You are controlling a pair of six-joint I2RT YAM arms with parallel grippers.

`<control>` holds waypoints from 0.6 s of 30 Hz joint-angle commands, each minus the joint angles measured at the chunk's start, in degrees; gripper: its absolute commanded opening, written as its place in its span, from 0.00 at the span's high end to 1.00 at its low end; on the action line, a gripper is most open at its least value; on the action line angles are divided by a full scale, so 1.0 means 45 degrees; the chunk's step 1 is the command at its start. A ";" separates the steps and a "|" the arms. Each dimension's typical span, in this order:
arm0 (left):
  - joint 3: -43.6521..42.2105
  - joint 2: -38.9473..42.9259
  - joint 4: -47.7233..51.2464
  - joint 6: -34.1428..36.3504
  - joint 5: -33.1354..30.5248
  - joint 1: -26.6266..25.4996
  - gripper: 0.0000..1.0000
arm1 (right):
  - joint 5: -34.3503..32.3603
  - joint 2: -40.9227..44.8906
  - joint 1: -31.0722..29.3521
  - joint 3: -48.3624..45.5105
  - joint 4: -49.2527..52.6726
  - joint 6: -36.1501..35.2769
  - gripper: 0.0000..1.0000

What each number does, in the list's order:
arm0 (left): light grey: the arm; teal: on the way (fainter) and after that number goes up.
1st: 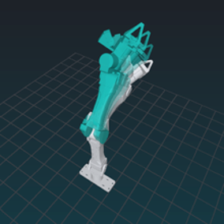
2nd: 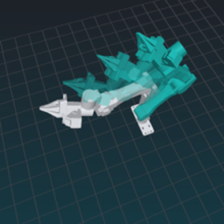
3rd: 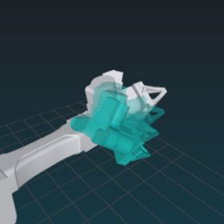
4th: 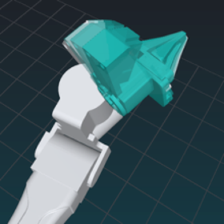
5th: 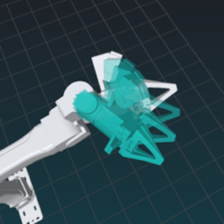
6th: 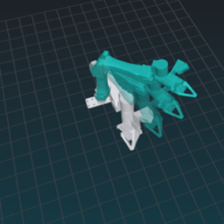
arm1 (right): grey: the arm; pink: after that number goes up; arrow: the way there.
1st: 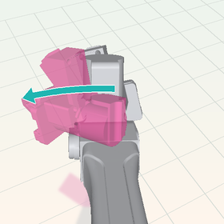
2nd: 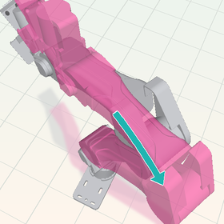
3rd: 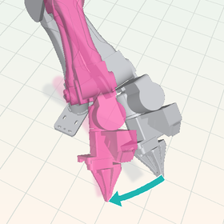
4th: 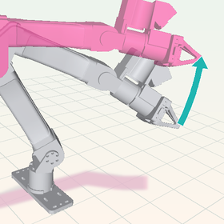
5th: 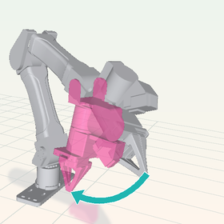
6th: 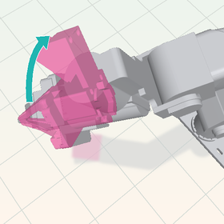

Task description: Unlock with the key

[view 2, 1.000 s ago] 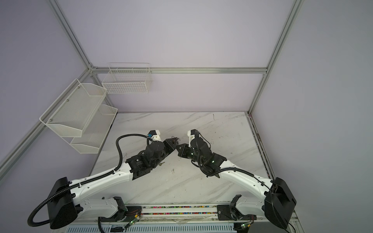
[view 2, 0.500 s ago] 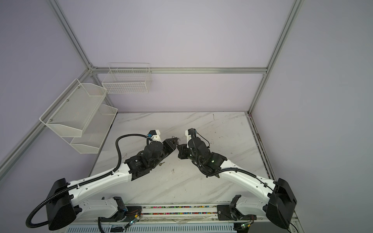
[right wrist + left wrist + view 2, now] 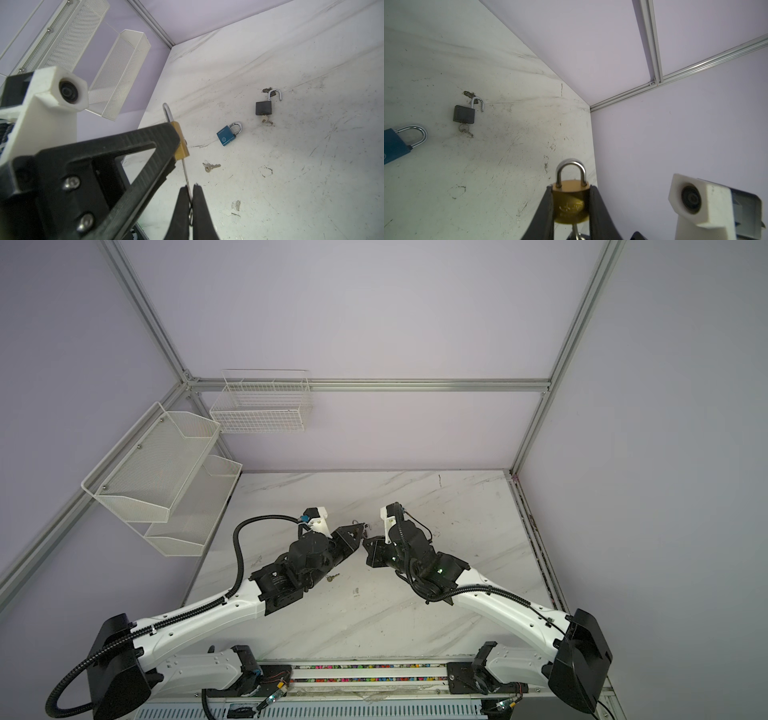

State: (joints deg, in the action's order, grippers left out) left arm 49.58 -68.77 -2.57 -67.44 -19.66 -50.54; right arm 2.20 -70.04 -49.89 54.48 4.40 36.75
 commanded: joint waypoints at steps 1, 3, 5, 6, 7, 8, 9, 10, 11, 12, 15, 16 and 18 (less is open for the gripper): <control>-0.0294 0.0634 -0.0590 0.0840 0.0758 -0.0057 0.98 | -0.0887 -0.0182 0.0166 0.0618 0.0581 -0.0156 1.00; -0.0381 0.0722 -0.0571 0.1019 0.0828 -0.0041 0.99 | 0.0187 -0.0308 0.0237 0.0667 -0.0118 0.0157 1.00; -0.0361 0.0781 -0.0525 0.1411 0.0967 -0.0036 0.99 | 0.1127 -0.0492 0.0260 0.0868 -0.0681 0.0531 1.00; -0.0321 0.0809 -0.0297 0.1530 0.1029 -0.0040 0.99 | 0.1484 -0.0609 0.0248 0.1100 -0.0886 0.0679 1.00; -0.0315 0.0846 -0.0149 0.1647 0.1074 -0.0039 0.99 | 0.1726 -0.0703 0.0256 0.1286 -0.0990 0.0746 1.00; -0.0325 0.0878 -0.0030 0.1736 0.1195 -0.0053 0.99 | 0.1841 -0.0773 0.0262 0.1488 -0.1094 0.0801 1.00; -0.0335 0.0904 0.0074 0.1801 0.1288 -0.0039 0.99 | 0.1572 -0.0835 0.0256 0.1694 -0.1013 0.0888 1.00; -0.0344 0.0925 0.0122 0.1803 0.1350 -0.0033 0.99 | 0.1147 -0.0869 0.0161 0.1919 -0.0772 0.0767 1.00; -0.0374 0.0927 0.0122 0.1770 0.1482 -0.0028 0.99 | 0.0557 -0.0992 -0.0023 0.2176 -0.0465 0.0534 1.00; -0.0393 0.0927 0.0062 0.1718 0.1683 -0.0041 0.98 | -0.0026 -0.1203 -0.0096 0.2458 0.0004 0.0260 1.00; -0.0289 0.0821 -0.0060 0.1676 0.2325 -0.0041 0.99 | -0.1341 -0.1759 -0.0296 0.2983 0.0878 -0.0340 1.00; -0.0248 0.0811 -0.0071 0.1722 0.2450 -0.0045 0.98 | -0.1582 -0.1797 -0.0335 0.2998 0.0926 -0.0411 1.00; -0.0265 0.0800 -0.0142 0.1833 0.2629 -0.0040 0.98 | -0.1112 -0.1703 -0.0337 0.2766 0.0261 -0.0308 1.00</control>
State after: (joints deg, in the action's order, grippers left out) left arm 49.58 -65.65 -1.89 -61.21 -19.90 -48.18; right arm 1.43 -76.84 -51.59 65.89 10.83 36.69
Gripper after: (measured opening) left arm 0.224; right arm 0.058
